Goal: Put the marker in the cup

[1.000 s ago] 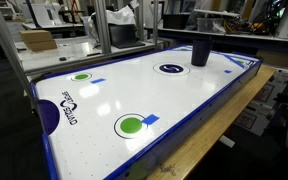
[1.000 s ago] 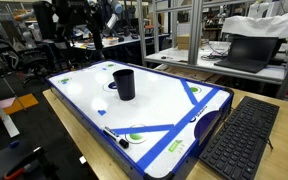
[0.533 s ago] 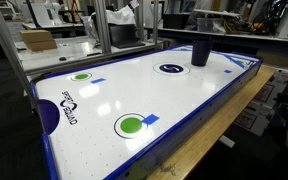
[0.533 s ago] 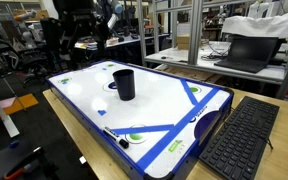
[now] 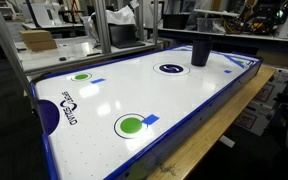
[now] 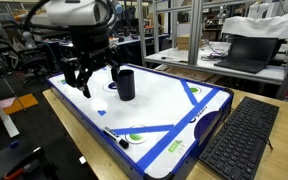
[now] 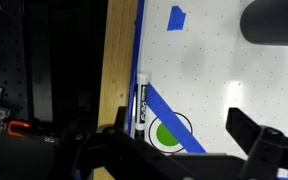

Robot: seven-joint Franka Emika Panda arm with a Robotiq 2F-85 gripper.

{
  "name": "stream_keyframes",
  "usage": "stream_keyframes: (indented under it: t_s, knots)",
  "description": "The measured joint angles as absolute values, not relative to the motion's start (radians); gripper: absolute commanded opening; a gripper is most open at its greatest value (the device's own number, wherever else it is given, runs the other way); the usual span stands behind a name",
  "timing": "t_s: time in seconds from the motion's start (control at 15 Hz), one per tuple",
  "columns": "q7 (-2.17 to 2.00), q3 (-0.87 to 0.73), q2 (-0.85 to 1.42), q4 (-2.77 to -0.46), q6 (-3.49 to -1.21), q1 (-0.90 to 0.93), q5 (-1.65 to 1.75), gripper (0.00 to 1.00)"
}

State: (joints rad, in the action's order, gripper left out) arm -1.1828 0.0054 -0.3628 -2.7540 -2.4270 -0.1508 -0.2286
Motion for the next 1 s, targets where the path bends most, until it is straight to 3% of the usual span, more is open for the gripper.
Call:
stream_keyframes:
  t_s: [1.0]
  knots:
    - [-1.181,-0.05,-0.105,-2.781,-2.737,-0.14,-0.264,1.0]
